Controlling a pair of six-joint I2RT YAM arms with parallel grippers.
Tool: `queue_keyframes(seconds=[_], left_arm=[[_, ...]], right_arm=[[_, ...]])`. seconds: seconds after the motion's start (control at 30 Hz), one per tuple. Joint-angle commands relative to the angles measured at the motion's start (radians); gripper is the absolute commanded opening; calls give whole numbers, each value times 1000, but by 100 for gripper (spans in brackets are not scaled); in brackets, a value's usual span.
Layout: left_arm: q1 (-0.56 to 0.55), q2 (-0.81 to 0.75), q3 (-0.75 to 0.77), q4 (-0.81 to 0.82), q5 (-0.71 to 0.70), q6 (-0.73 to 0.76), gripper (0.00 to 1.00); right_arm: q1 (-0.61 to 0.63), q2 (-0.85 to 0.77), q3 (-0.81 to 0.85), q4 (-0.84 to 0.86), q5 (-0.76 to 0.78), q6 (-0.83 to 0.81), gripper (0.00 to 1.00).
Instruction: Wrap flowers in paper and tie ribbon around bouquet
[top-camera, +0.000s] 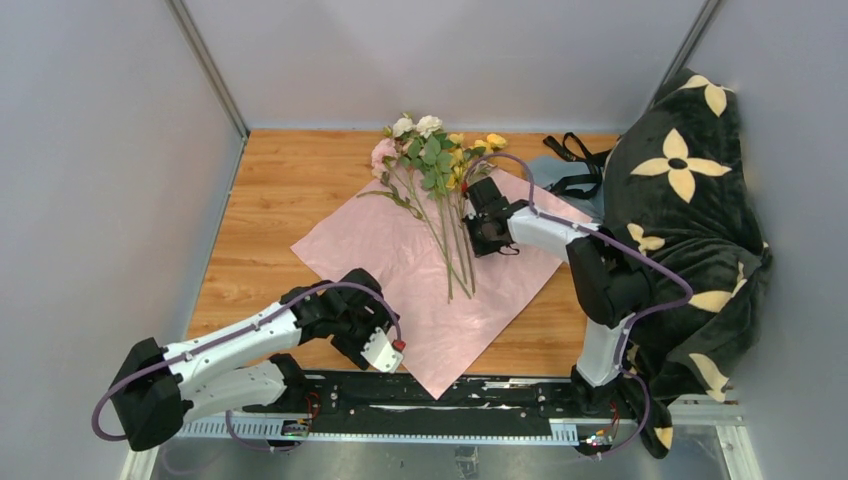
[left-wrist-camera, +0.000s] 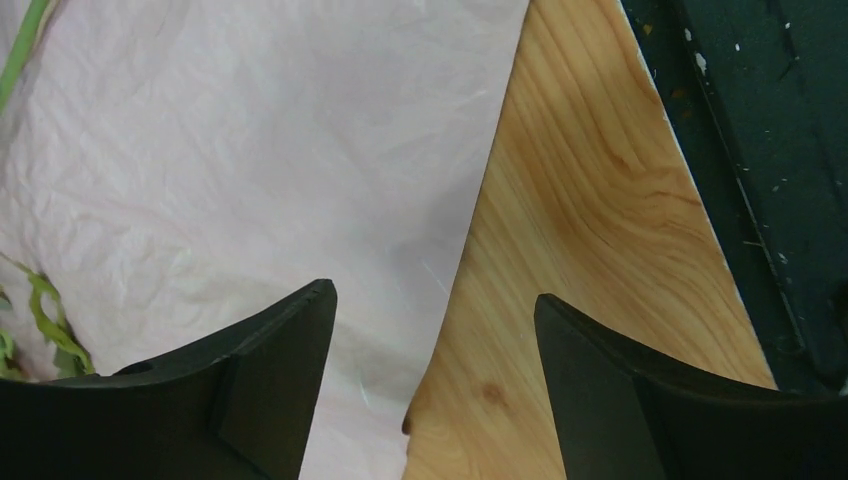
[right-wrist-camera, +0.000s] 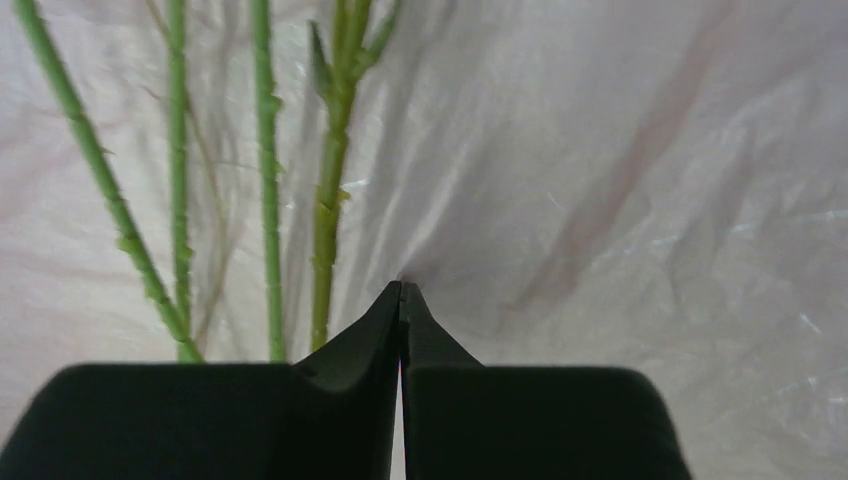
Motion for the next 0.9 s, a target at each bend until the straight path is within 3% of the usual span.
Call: queue_keyframes(seconds=[0.0, 0.23, 0.47, 0.57, 0.67, 0.73, 0.83, 0.87], left_arm=[[-23, -7, -94, 223, 32, 196, 83], [-31, 76, -167, 382, 39, 145, 83], [-32, 73, -241, 448, 20, 197, 83], [-32, 75, -272, 478, -5, 209, 84], [-32, 60, -285, 493, -6, 207, 84], [-32, 54, -279, 498, 1, 176, 82], [-31, 51, -264, 506, 13, 114, 67], [-32, 47, -262, 506, 20, 103, 56]], right_arm=[[35, 37, 19, 34, -122, -25, 3], [91, 55, 36, 79, -227, -32, 3], [97, 19, 101, -64, -245, -103, 5], [102, -104, 59, -163, -335, -210, 16], [119, -264, -22, -284, -428, -361, 38], [157, -387, -99, -312, -430, -474, 47], [288, -619, -289, -255, -437, -795, 54], [348, -701, -373, -221, -444, -939, 58]])
